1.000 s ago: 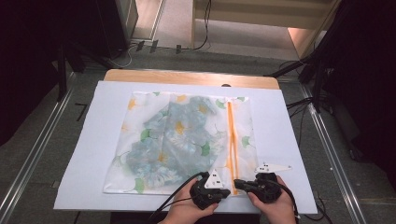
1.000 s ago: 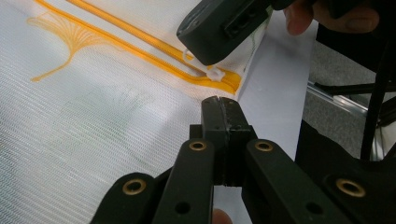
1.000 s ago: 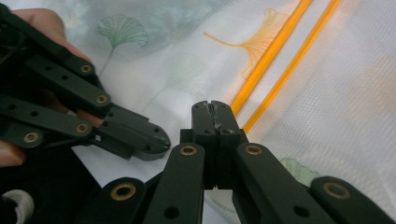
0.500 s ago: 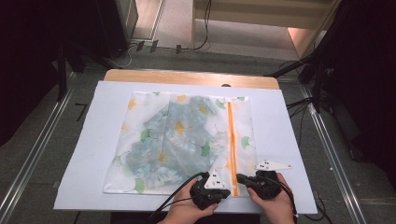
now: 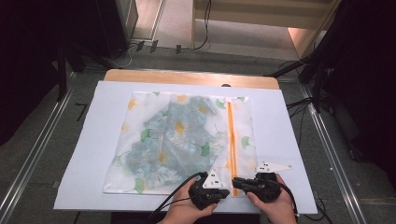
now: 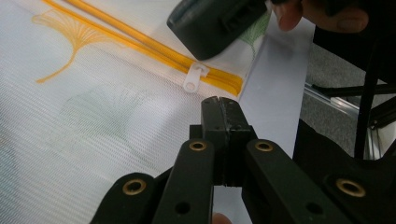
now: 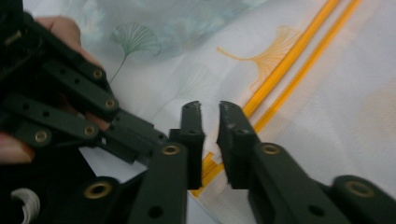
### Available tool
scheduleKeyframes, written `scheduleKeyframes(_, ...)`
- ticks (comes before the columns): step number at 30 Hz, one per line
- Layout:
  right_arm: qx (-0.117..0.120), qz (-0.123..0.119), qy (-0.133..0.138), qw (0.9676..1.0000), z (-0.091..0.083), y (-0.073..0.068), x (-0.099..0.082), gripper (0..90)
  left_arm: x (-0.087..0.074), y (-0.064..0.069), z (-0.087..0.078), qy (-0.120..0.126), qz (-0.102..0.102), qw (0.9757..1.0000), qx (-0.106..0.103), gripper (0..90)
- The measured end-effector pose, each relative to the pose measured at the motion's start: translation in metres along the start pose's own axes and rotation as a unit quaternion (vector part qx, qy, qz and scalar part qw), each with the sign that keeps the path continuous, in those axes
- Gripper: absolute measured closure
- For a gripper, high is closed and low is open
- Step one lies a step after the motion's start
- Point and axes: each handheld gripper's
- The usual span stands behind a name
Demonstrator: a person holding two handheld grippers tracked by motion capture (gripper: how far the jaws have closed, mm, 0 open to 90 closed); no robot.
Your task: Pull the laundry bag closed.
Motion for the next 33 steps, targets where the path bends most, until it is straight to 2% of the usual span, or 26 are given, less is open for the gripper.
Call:
scheduleKeyframes(3, -0.037, -0.027, -0.012, 0.9989, 0.004, -0.003, -0.002, 71.6, -0.002, -0.004, -0.002, 0.004, -0.016, 0.9998, -0.013, 90.0)
scheduleKeyframes(5, -0.051, -0.047, -0.020, 0.9974, 0.008, -0.004, -0.003, 65.9, -0.002, -0.005, -0.002, 0.001, -0.018, 0.9997, -0.015, 90.0)
scheduleKeyframes(7, -0.066, -0.065, -0.021, 0.9955, 0.011, -0.006, -0.004, 67.6, -0.002, -0.006, -0.001, 0.004, -0.021, 0.9995, -0.021, 90.0)
scheduleKeyframes(10, -0.097, -0.080, -0.026, 0.9917, 0.012, -0.010, -0.002, 82.4, -0.002, -0.006, -0.001, 0.004, -0.022, 0.9995, -0.022, 90.0)
scheduleKeyframes(13, -0.074, -0.046, -0.023, 0.9960, 0.008, -0.008, -0.001, 90.0, -0.003, -0.005, -0.002, 0.002, -0.018, 0.9997, -0.018, 90.0)
scheduleKeyframes(15, -0.050, -0.019, -0.016, 0.9985, 0.005, -0.003, -0.001, 90.0, -0.003, -0.005, -0.001, 0.003, -0.018, 0.9997, -0.017, 90.0)
scheduleKeyframes(19, -0.040, -0.010, -0.014, 0.9991, 0.005, 0.000, -0.002, 90.0, -0.003, -0.005, -0.001, 0.003, -0.018, 0.9997, -0.016, 90.0)
scheduleKeyframes(21, -0.038, -0.003, -0.008, 0.9992, 0.004, 0.000, -0.002, 90.0, -0.003, -0.005, -0.001, 0.003, -0.018, 0.9997, -0.017, 90.0)
scheduleKeyframes(23, -0.047, 0.000, -0.002, 0.9989, 0.002, 0.000, -0.001, 90.0, -0.003, -0.005, -0.001, 0.002, -0.017, 0.9997, -0.016, 90.0)
scheduleKeyframes(24, -0.068, 0.003, 0.002, 0.9977, 0.001, 0.000, -0.001, 90.0, -0.002, -0.005, -0.001, 0.002, -0.016, 0.9997, -0.018, 90.0)
scheduleKeyframes(25, -0.075, 0.008, 0.004, 0.9971, 0.000, 0.001, -0.001, 90.0, -0.002, -0.005, -0.001, 0.002, -0.016, 0.9997, -0.020, 90.0)
scheduleKeyframes(28, -0.048, 0.031, 0.017, 0.9982, -0.004, 0.010, -0.002, 90.0, -0.002, -0.005, 0.000, 0.003, -0.020, 0.9995, -0.023, 90.0)
scheduleKeyframes(29, -0.020, 0.040, 0.018, 0.9988, -0.004, 0.013, -0.003, 90.0, -0.002, -0.005, -0.001, 0.002, -0.019, 0.9996, -0.022, 90.0)
scheduleKeyframes(30, -0.020, 0.040, 0.018, 0.9988, -0.004, 0.013, -0.003, 90.0, -0.002, -0.005, -0.001, 0.002, -0.017, 0.9996, -0.020, 90.0)
scheduleKeyframes(31, -0.007, 0.028, 0.017, 0.9994, -0.002, 0.012, -0.003, 90.0, -0.002, -0.005, -0.001, 0.003, -0.016, 0.9997, -0.019, 90.0)
scheduleKeyframes(32, -0.007, 0.015, 0.013, 0.9998, -0.001, 0.008, -0.003, 84.3, -0.002, -0.005, -0.001, 0.002, -0.016, 0.9997, -0.019, 90.0)
scheduleKeyframes(33, -0.015, 0.003, 0.010, 0.9998, 0.002, 0.004, -0.002, 82.6, -0.002, -0.005, -0.001, 0.002, -0.017, 0.9996, -0.020, 90.0)
Point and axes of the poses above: each handheld gripper's, and its own axes: z roughly forward along the jaws, x roughly out of its top, y roughly to its right, and after that the axes turned 15 degrees about -y, right-handed
